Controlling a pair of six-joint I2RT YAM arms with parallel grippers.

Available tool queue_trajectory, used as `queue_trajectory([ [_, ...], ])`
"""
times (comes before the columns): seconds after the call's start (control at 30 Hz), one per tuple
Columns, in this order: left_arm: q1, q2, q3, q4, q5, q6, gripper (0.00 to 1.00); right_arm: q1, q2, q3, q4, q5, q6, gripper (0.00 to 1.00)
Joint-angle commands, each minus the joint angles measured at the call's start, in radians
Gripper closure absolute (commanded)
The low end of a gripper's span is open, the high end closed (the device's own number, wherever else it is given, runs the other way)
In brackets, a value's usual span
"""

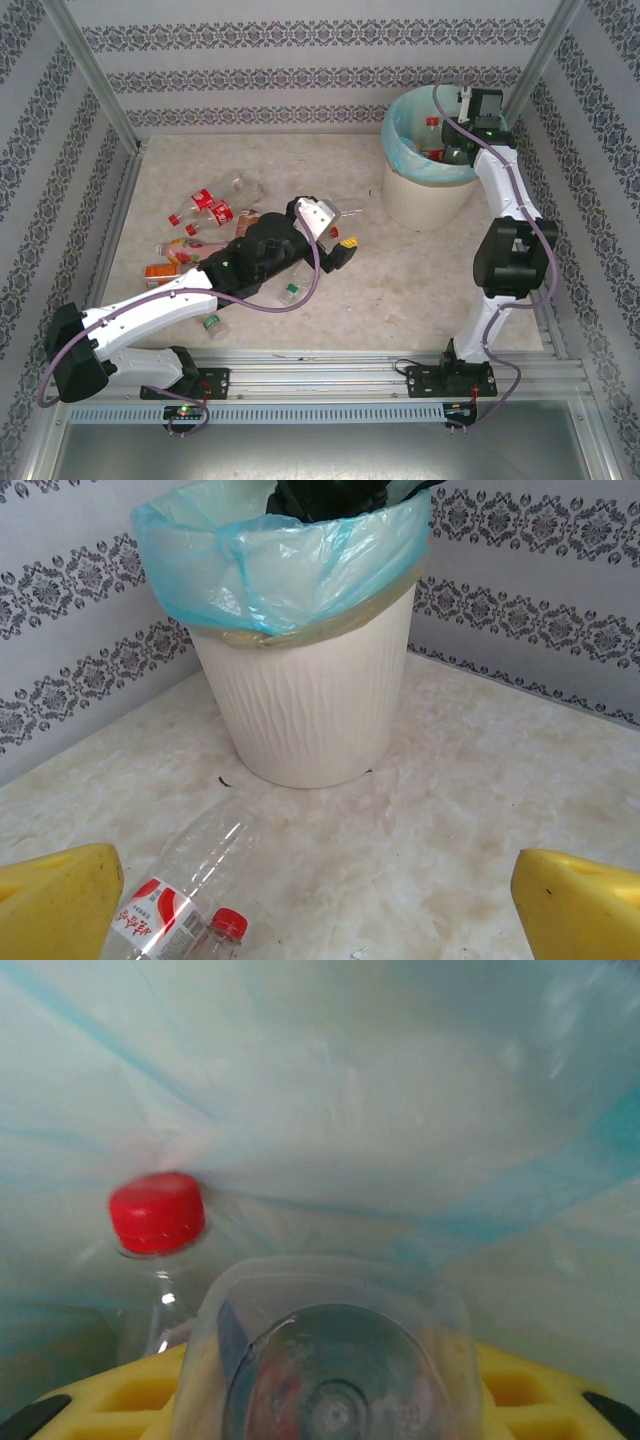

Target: Put the plastic bottles in the bin

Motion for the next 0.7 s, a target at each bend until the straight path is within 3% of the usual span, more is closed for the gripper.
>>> queue_trajectory([
  [0.0,-0.005,0.017,0.033,-0.002,-0.022,-0.008,0.0,-0.003,0.034,0.052,-0.04,-0.036,0.017,0.54],
  [0.23,-0.006,0.033,0.04,-0.005,-0.024,-0.003,0.0,-0.005,0.057,0.087,-0.082,-0.049,0.021,0.49],
  [0.33,-0.005,0.031,0.042,-0.009,-0.025,-0.001,0.0,-0.004,0.03,0.12,-0.102,-0.065,0.032,0.41],
  [0.47,-0.005,0.028,0.043,-0.007,-0.026,0.002,0.0,0.001,-0.036,0.169,-0.115,-0.067,0.049,0.28],
  [0.67,-0.005,0.022,0.039,-0.002,-0.026,0.0,0.0,0.04,-0.166,0.188,-0.112,-0.035,0.034,0.25],
])
